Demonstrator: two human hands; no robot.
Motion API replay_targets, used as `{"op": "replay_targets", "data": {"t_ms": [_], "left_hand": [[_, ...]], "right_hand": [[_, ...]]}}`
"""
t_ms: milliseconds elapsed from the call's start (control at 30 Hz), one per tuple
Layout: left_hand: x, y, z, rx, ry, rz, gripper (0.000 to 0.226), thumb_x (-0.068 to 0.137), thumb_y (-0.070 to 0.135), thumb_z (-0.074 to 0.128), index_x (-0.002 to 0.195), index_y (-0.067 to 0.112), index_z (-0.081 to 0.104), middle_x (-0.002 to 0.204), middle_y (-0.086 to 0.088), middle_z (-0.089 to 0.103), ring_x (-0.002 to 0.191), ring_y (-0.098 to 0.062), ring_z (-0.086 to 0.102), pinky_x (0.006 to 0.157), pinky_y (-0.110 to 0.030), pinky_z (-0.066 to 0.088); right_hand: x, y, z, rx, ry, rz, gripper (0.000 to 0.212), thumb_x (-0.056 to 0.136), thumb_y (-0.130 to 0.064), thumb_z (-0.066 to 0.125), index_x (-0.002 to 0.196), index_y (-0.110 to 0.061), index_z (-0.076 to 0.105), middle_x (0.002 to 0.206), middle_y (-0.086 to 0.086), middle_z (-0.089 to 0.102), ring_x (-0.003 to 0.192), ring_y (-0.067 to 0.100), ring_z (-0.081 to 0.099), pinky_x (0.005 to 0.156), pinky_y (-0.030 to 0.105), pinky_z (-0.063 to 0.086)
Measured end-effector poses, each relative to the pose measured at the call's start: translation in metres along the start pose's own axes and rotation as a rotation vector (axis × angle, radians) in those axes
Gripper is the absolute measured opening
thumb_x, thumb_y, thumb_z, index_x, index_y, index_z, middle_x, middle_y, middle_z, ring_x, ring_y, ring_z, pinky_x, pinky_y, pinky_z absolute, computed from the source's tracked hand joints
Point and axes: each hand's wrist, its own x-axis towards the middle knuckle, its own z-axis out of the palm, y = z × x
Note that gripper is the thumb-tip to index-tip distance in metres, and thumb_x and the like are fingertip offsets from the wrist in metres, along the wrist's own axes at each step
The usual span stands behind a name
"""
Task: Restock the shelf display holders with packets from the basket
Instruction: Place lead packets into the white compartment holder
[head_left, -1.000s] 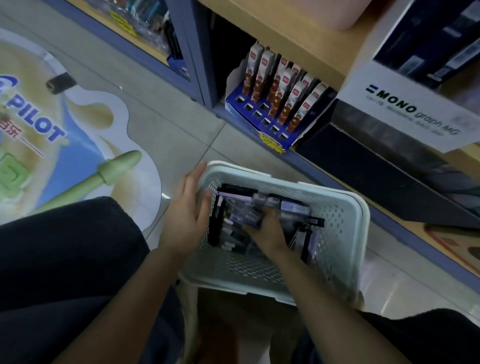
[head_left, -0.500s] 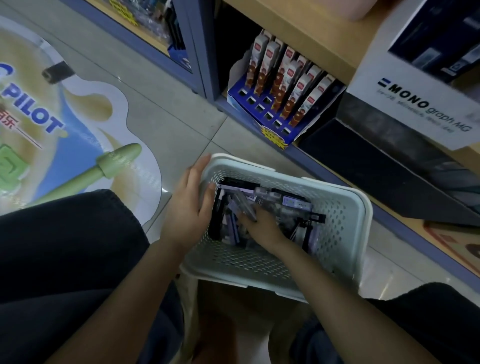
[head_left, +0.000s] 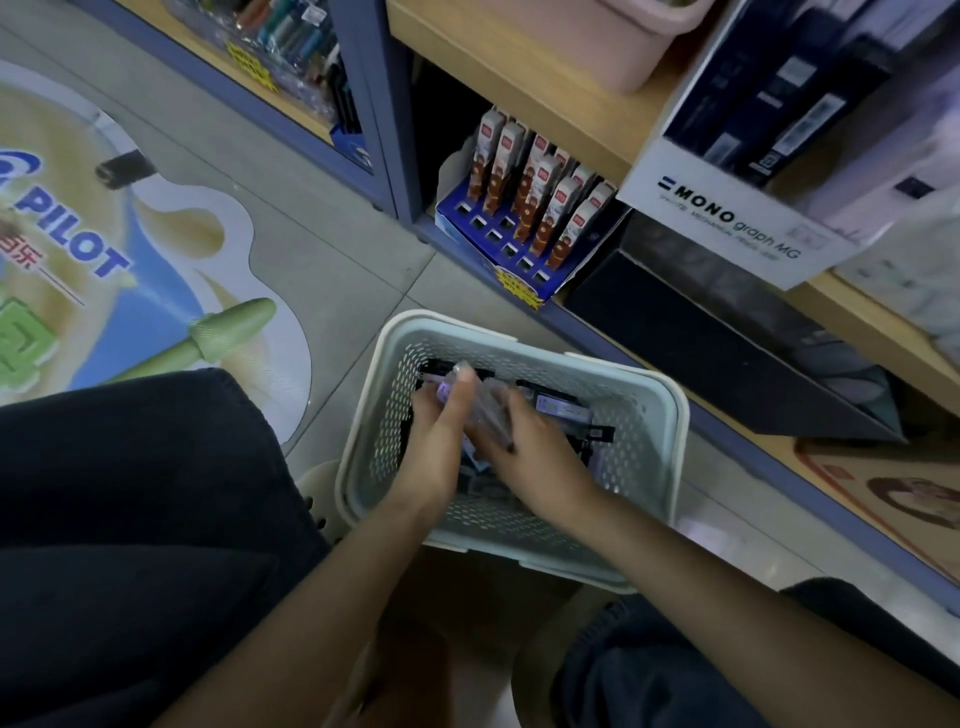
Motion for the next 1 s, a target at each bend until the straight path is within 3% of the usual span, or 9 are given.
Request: {"op": "replay_targets", "data": {"t_ms": [67,167,267,400,467,567,667,833,1000], "left_hand": [[0.0,0.004,0.005,-0.078,-0.028,-0.055,0.044,0.094,0.038,0.047,0.134,0.018,0.042,0.124,0.0,0.057,0.113,-0.012,0.055,0.087,-0.022,0.04],[0.001,0.007,0.011,-0.112,0.055,-0.057,0.031,0.096,0.026,0.048,0.125,0.013,0.049,0.1,-0.005,0.065,0.099,-0.02,0.062,0.082,-0.032,0.048],[0.001,0.007,0.013,-0.162,0.091,-0.076,0.024,0.098,0.027,0.044,0.109,0.01,0.056,0.082,-0.005,0.067,0.08,-0.019,0.065,0.09,-0.043,0.048],[0.001,0.014,0.009,-0.349,0.086,-0.062,0.029,0.099,0.025,0.042,0.113,0.004,0.056,0.093,-0.01,0.069,0.084,-0.02,0.068,0.079,-0.032,0.053],[0.002,0.018,0.005,-0.434,0.085,-0.029,0.024,0.1,0.021,0.041,0.107,0.004,0.057,0.086,-0.008,0.07,0.077,-0.016,0.068,0.066,-0.027,0.054],[0.002,0.022,-0.004,-0.496,0.105,0.03,0.018,0.1,0.018,0.041,0.092,0.012,0.055,0.068,0.001,0.066,0.066,-0.012,0.066,0.059,-0.027,0.054],[0.001,0.022,-0.011,-0.463,0.083,0.062,0.016,0.1,0.018,0.04,0.094,0.012,0.054,0.07,0.002,0.065,0.066,-0.012,0.067,0.06,-0.028,0.057],[-0.001,0.022,-0.007,-0.423,-0.05,0.024,0.033,0.1,0.028,0.035,0.119,0.005,0.048,0.097,-0.009,0.066,0.083,-0.016,0.068,0.065,-0.028,0.056],[0.005,0.023,-0.022,-0.337,0.038,0.067,0.021,0.097,0.014,0.045,0.113,0.004,0.054,0.095,-0.011,0.067,0.088,-0.023,0.067,0.078,-0.04,0.056]], "right_hand": [[-0.005,-0.004,0.0,-0.098,0.007,-0.057,0.05,0.095,-0.03,0.052,0.138,-0.012,0.034,0.12,0.008,0.062,0.102,0.02,0.063,0.082,0.039,0.053],[-0.011,-0.008,-0.001,-0.109,-0.039,-0.057,0.056,0.094,-0.023,0.054,0.141,-0.015,0.024,0.121,0.011,0.06,0.102,0.023,0.062,0.081,0.042,0.052],[-0.016,-0.011,-0.008,-0.031,-0.107,-0.044,0.061,0.091,-0.015,0.058,0.14,-0.015,0.023,0.129,0.006,0.051,0.112,0.016,0.055,0.091,0.028,0.047],[-0.024,-0.017,-0.01,-0.008,-0.067,-0.051,0.064,0.095,-0.007,0.048,0.148,-0.018,0.014,0.143,0.001,0.029,0.129,0.006,0.032,0.1,0.014,0.026],[-0.025,-0.023,-0.008,0.004,-0.005,-0.066,0.061,0.097,-0.005,0.043,0.15,-0.022,0.016,0.145,0.001,0.031,0.13,0.007,0.034,0.103,0.014,0.027],[-0.024,-0.026,-0.01,0.031,0.095,-0.058,0.048,0.099,-0.013,0.04,0.144,-0.023,0.027,0.116,0.003,0.058,0.09,-0.002,0.056,0.079,0.018,0.05],[-0.018,-0.028,-0.012,0.058,0.222,-0.052,0.018,0.099,-0.026,0.041,0.117,-0.022,0.039,0.076,-0.004,0.059,0.061,0.007,0.057,0.058,0.033,0.053],[0.0,-0.028,-0.001,-0.175,0.352,-0.208,0.024,0.097,-0.024,0.048,0.112,-0.009,0.058,0.105,0.003,0.056,0.087,0.019,0.06,0.07,0.04,0.053],[0.004,-0.022,0.011,-0.235,0.261,-0.349,0.046,0.096,-0.034,0.032,0.126,-0.01,0.058,0.118,0.004,0.055,0.109,0.015,0.048,0.093,0.026,0.04]]}}
